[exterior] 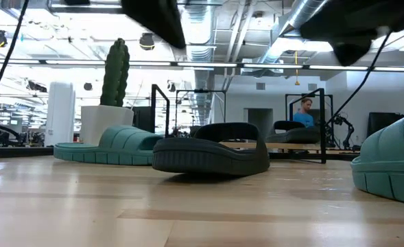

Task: Pick and place slides into the shelf
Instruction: Put the black slide on the shelf

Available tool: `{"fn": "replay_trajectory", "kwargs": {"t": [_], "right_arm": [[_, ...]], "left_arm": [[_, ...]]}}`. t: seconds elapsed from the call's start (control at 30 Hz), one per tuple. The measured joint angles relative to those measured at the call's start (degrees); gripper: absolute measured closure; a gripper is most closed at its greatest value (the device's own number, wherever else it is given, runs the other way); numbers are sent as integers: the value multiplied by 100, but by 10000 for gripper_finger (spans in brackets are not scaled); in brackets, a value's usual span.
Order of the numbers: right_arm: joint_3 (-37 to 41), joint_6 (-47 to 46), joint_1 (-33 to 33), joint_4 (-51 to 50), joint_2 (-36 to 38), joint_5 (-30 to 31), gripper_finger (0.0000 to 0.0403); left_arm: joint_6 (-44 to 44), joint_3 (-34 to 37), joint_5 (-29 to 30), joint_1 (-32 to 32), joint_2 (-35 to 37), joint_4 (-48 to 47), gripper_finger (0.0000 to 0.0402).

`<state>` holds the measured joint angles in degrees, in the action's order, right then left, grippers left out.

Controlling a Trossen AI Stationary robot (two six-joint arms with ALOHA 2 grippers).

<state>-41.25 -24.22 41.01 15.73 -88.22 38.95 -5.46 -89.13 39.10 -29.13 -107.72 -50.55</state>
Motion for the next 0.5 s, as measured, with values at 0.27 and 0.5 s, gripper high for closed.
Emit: {"fn": "replay_trajectory", "kwargs": {"t": [0.27,0.5], "right_arm": [[-999,824,-580,-56,-899,-924,336],[-2002,972,-737,-1119,-1491,-959,274]], "left_arm": [[244,1670,-354,-390,1991,2065,401],[164,4570,-568,-743,3988,5562,401]]}}
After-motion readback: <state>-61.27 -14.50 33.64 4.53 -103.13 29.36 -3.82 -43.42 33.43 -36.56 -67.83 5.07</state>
